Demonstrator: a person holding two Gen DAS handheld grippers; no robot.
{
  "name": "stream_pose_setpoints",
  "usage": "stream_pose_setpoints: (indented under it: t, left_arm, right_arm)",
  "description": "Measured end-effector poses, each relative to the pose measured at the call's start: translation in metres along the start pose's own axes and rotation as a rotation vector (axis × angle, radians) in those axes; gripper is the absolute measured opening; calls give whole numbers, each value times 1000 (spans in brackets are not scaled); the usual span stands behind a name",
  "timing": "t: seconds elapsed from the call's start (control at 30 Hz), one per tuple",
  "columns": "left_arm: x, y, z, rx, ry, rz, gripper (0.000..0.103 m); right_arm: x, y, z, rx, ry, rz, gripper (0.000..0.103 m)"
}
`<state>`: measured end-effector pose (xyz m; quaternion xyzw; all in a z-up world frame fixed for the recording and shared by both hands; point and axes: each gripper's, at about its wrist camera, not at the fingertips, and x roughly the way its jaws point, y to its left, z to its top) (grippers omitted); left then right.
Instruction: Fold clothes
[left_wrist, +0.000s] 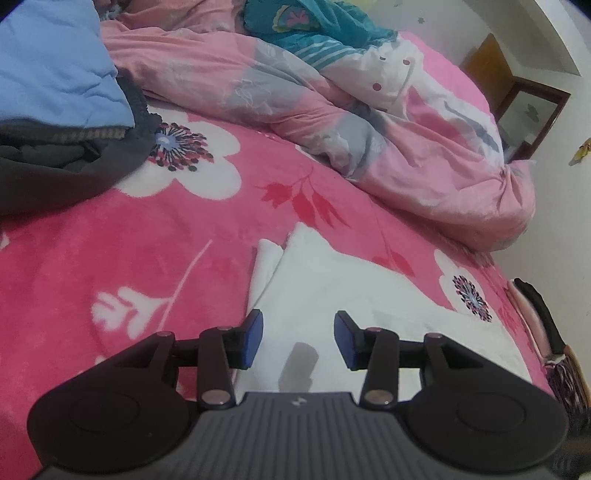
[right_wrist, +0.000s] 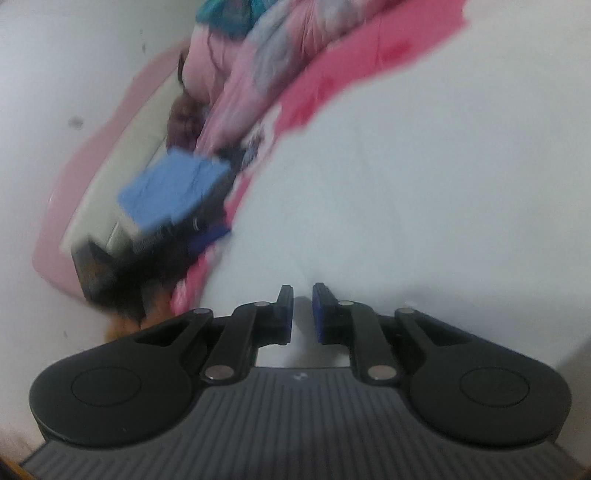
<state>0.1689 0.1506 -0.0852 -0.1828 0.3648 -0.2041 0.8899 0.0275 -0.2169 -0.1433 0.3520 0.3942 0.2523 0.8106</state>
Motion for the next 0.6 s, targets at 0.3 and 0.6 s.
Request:
stream_pose_setpoints:
  t: [0.3, 0.6]
  left_arm:
    - [-6, 9, -2, -33, -7, 36, 50]
    - [-24, 27, -6, -28, -30, 95, 50]
  right_arm:
    - [-16, 29, 16, -63, -22, 63, 12]
    - [22, 49, -25, -183, 114, 32, 12]
